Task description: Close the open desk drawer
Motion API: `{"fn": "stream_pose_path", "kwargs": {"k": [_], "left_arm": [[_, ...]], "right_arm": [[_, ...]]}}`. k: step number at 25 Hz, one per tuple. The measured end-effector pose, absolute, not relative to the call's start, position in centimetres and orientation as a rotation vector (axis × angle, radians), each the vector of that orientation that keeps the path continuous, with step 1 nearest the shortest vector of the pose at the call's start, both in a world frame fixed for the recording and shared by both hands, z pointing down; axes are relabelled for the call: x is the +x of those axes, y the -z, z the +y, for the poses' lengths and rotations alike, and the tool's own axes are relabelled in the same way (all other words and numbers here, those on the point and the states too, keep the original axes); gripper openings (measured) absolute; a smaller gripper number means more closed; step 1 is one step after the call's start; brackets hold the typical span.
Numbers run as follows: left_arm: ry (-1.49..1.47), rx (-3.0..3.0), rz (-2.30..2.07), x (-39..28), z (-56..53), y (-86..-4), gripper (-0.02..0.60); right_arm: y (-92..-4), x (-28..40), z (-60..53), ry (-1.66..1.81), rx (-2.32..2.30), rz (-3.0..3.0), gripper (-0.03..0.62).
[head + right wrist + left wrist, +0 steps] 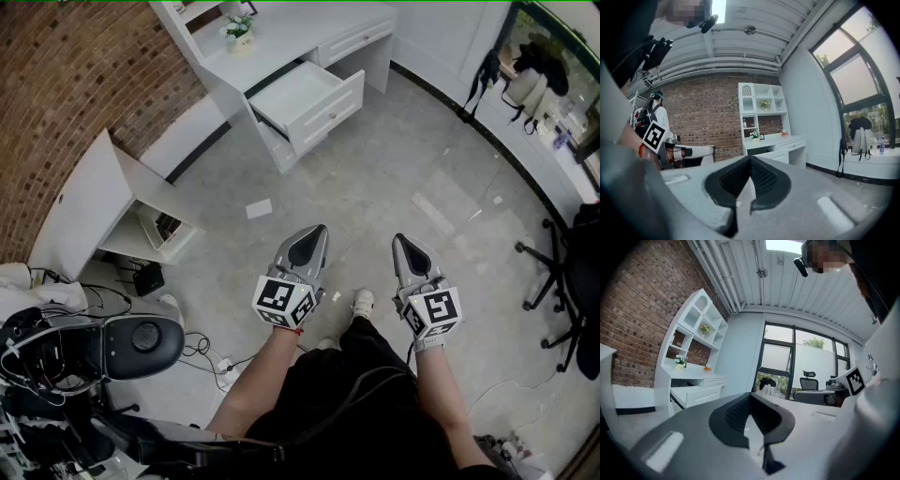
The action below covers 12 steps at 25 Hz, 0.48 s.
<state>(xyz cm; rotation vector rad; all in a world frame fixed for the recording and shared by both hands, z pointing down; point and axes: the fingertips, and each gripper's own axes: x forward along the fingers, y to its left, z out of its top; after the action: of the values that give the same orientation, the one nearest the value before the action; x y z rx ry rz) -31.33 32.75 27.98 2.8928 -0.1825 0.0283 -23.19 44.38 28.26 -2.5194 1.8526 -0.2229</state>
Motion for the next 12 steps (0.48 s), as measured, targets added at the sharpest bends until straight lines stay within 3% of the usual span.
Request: {"fn": "stream_pose_path", "kwargs": {"k": [12], "left_arm": [[-0.088,2.885,-0.251,-25.0,30.5,-28.6,0.002]], "right_arm": [[-28.5,-15.6,43.0,0.259,-2.472,1.858,-0.002]]}}
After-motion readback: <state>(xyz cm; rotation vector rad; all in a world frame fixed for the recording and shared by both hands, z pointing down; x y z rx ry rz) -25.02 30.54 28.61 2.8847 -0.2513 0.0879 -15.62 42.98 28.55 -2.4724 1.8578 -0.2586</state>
